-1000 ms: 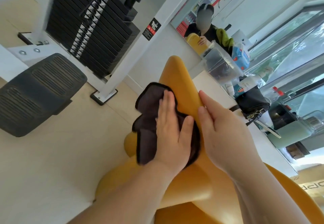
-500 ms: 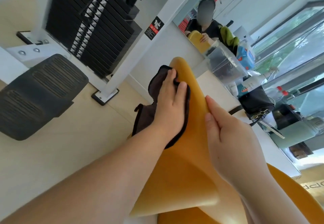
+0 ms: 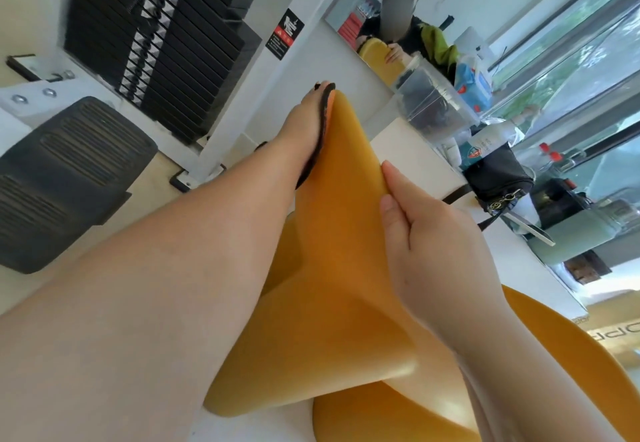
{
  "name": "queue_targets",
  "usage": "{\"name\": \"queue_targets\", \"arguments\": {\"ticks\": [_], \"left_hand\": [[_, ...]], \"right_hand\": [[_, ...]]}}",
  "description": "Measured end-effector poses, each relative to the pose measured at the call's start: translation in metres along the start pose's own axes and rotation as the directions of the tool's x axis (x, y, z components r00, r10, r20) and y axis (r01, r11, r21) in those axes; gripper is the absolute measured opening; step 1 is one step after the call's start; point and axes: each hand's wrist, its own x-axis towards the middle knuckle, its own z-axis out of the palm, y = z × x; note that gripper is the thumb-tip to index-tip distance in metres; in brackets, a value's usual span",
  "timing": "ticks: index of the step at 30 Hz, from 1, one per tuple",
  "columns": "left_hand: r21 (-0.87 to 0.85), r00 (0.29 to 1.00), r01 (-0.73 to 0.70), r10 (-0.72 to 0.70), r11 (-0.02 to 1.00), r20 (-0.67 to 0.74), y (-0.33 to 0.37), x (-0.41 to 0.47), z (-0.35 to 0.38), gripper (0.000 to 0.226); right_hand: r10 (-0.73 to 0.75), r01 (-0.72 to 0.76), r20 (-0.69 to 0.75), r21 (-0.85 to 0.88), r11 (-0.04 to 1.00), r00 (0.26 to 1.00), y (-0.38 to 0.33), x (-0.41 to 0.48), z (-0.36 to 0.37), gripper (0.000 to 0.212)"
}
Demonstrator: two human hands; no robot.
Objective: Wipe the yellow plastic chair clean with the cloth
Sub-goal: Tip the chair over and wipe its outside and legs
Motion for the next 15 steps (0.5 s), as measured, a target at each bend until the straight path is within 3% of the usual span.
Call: {"name": "queue_targets", "arguments": {"ticks": [2, 4, 8, 13, 15], "left_hand": [[-0.022, 1.0, -0.015, 0.015, 1.0, -0.004, -0.01, -0.008, 0.001, 0.067], [-0.063, 0.993, -0.118, 0.118, 0.991, -0.007, -0.026, -0.024, -0.001, 0.079], [-0.079, 0.958, -0.283, 0.278, 0.956, -0.063, -0.084, -0.077, 0.007, 0.064], [0.279, 0.864, -0.463, 0.498, 0.841, -0.067, -0.153, -0.165, 0.036, 0.059], [0.301, 0.844, -0.474, 0.524, 0.828, -0.114, -0.159, -0.17, 0.042, 0.062]], "right_hand": [[0.009, -0.009, -0.001, -0.008, 1.0, 1.0, -0.002, 0.002, 0.0, 0.051], [0.009, -0.009, -0.003, 0.004, 1.0, 1.0, -0.003, 0.001, 0.0, 0.049], [-0.003, 0.003, 0.003, 0.08, 0.997, 1.0, -0.001, 0.002, -0.003, 0.045], [0.004, -0.023, 0.072, 0.264, 0.964, 0.997, 0.01, -0.001, -0.014, 0.044], [-0.009, -0.013, 0.082, 0.269, 0.963, 0.997, 0.013, -0.002, -0.013, 0.044]]}}
